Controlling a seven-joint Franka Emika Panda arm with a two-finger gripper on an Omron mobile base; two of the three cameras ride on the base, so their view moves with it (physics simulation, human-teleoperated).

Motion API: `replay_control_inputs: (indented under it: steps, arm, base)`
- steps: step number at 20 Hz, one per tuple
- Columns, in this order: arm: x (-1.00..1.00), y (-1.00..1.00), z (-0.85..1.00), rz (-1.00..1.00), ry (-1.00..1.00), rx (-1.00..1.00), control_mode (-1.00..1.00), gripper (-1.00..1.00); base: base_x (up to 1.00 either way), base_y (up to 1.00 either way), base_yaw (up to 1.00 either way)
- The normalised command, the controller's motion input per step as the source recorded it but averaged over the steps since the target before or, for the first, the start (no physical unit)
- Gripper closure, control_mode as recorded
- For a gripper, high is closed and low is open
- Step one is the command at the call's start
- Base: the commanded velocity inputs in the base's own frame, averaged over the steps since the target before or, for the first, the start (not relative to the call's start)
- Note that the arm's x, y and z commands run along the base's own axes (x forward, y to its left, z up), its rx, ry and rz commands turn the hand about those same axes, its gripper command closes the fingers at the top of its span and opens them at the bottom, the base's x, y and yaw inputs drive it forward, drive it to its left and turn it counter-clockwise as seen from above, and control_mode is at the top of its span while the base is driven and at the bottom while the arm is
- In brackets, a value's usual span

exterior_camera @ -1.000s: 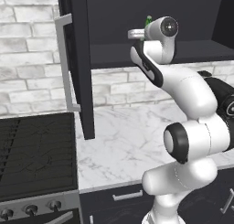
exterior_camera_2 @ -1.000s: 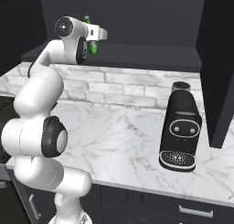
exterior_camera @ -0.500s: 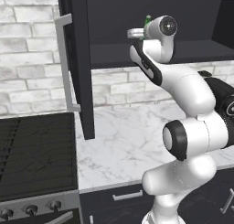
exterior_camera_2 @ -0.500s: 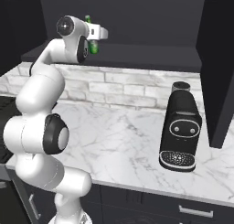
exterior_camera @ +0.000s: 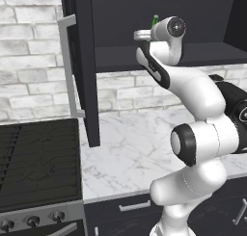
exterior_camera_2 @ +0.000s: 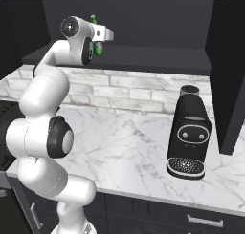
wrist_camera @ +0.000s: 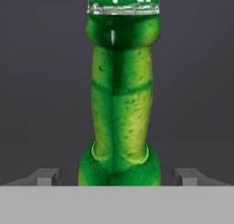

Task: Sort all alcoholic drinks to one cabinet, and non-alcoholic drinks to the other.

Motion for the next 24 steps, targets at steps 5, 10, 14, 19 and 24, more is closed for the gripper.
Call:
replay_control_inputs:
  steps: [5, 10, 14, 19, 24]
  arm:
    - [0.10, 0.00, -0.03, 0.00, 0.00, 0.00, -1.00, -1.00]
    - [0.06, 0.00, -0.03, 0.00, 0.00, 0.00, -1.00, -1.00]
    - [0.04, 0.00, -0.02, 0.00, 0.00, 0.00, -1.00, -1.00]
    - [0.01, 0.00, -0.01, 0.00, 0.00, 0.00, -1.00, -1.00]
    - [-0.17, 0.00, 0.00, 0.00, 0.00, 0.00, -1.00, -1.00]
  base:
    - [0.00, 0.00, 0.00]
    - [0.00, 0.00, 0.00]
    - [0.00, 0.00, 0.00]
    - [0.00, 0.00, 0.00]
    - [0.00, 0.00, 0.00]
